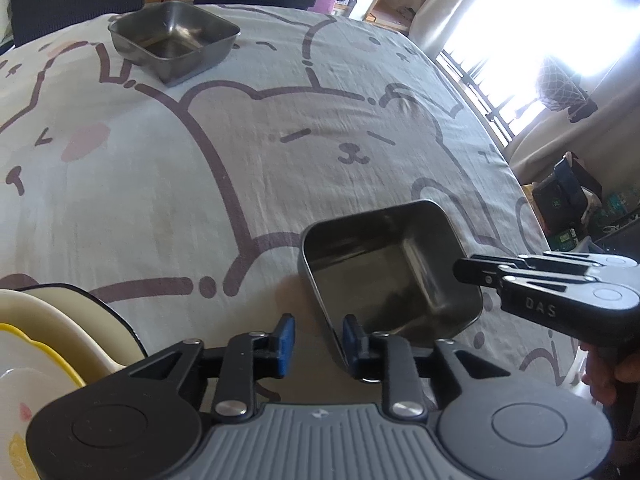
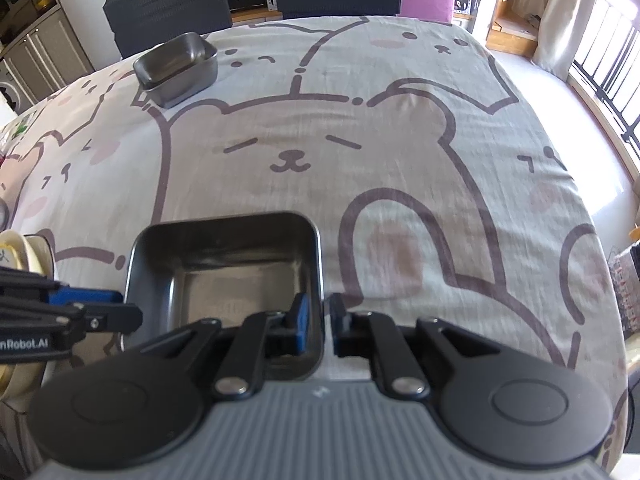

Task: Organize plates and bowls
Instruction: 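Lift and carry the steel tray with both grippers across the tablecloth, then lower the steel tray onto the tablecloth and open both grippers, then move the left gripper to the small steel tray rim and close while the right gripper grasps it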

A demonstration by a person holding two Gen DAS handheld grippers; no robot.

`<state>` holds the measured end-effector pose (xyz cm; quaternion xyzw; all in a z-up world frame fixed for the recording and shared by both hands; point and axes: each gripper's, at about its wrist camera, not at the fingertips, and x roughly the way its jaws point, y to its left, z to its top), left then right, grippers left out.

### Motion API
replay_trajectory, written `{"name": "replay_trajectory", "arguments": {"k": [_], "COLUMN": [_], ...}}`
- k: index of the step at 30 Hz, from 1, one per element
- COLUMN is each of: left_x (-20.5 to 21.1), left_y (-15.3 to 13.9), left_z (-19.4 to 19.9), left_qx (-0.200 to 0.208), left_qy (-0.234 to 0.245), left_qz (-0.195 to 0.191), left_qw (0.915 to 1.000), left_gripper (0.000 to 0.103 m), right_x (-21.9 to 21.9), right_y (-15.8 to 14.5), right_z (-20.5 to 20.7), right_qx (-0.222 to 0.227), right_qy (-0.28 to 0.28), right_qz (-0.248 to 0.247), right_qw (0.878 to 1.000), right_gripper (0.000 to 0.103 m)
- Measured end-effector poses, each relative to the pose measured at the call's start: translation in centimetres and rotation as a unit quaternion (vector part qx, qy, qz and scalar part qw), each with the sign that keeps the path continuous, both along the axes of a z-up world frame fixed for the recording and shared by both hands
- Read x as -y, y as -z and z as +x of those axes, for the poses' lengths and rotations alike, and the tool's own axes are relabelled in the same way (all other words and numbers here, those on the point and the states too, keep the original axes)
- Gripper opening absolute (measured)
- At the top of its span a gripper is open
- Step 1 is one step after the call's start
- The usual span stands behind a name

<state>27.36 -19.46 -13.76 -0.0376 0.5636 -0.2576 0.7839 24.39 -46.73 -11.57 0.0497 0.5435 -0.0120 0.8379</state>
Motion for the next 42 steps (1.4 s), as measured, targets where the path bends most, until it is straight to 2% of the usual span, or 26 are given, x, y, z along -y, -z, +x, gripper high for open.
{"name": "replay_trajectory", "arguments": {"k": [2, 5, 6, 8, 10, 11, 13, 16, 24, 28, 33, 36, 42], "left_x": [-0.1, -0.2, -0.2, -0.4, -1.0, -1.3, -2.1, -3.6, -9.7, -12.8, -15.2, -15.8, -15.0], "left_y": [-0.2, -0.7, -1.0, -1.9, -3.1, -3.7, -4.8, -6.2, -9.6, -10.4, -10.6, -10.4, -8.4], "left_z": [0.0, -0.3, -0.3, -0.6, -0.8, -0.8, -0.9, -0.8, 1.9, 4.5, 8.9, 11.7, 18.3], "left_qx": [0.004, 0.018, 0.027, 0.057, 0.089, 0.102, 0.125, 0.153, 0.195, 0.216, 0.237, 0.254, 0.272], "left_qy": [-0.003, -0.003, -0.004, -0.008, -0.017, -0.021, -0.03, -0.044, -0.089, -0.104, -0.096, -0.088, -0.066], "left_qz": [-0.003, -0.003, 0.0, 0.004, 0.0, -0.002, -0.008, -0.018, -0.032, 0.003, 0.044, 0.051, 0.049], "left_qw": [1.0, 0.9998, 0.9996, 0.9984, 0.9959, 0.9945, 0.9917, 0.9871, 0.9763, 0.9709, 0.9657, 0.962, 0.9588], "left_gripper": [0.042, 0.053, 0.057, 0.079, 0.091, 0.097, 0.101, 0.103, 0.103, 0.103, 0.103, 0.103, 0.103], "right_x": [0.0, 0.0, 0.0, 0.1, 0.4, 0.5, 0.6, 0.4, -2.9, -5.1, -7.6, -9.1, -10.5], "right_y": [-0.3, -0.6, -0.8, -1.4, -2.3, -2.7, -3.6, -4.8, -6.8, -6.8, -5.8, -4.4, -2.1], "right_z": [-0.3, -0.7, -0.9, -1.3, -1.7, -2.0, -2.3, -2.4, -0.2, 2.3, 6.4, 9.7, 14.0], "right_qx": [0.003, 0.006, 0.008, 0.023, 0.05, 0.065, 0.09, 0.124, 0.176, 0.194, 0.195, 0.187, 0.174], "right_qy": [0.0, 0.001, 0.002, 0.007, 0.019, 0.026, 0.041, 0.058, 0.078, 0.112, 0.16, 0.182, 0.195], "right_qz": [-0.001, -0.006, -0.008, -0.017, -0.028, -0.032, -0.035, -0.026, 0.019, 0.072, 0.121, 0.144, 0.134], "right_qw": [1.0, 1.0, 1.0, 1.0, 0.998, 0.997, 0.994, 0.99, 0.981, 0.972, 0.96, 0.954, 0.956], "right_gripper": [0.02, 0.034, 0.04, 0.052, 0.074, 0.08, 0.092, 0.1, 0.103, 0.103, 0.103, 0.103, 0.103]}}
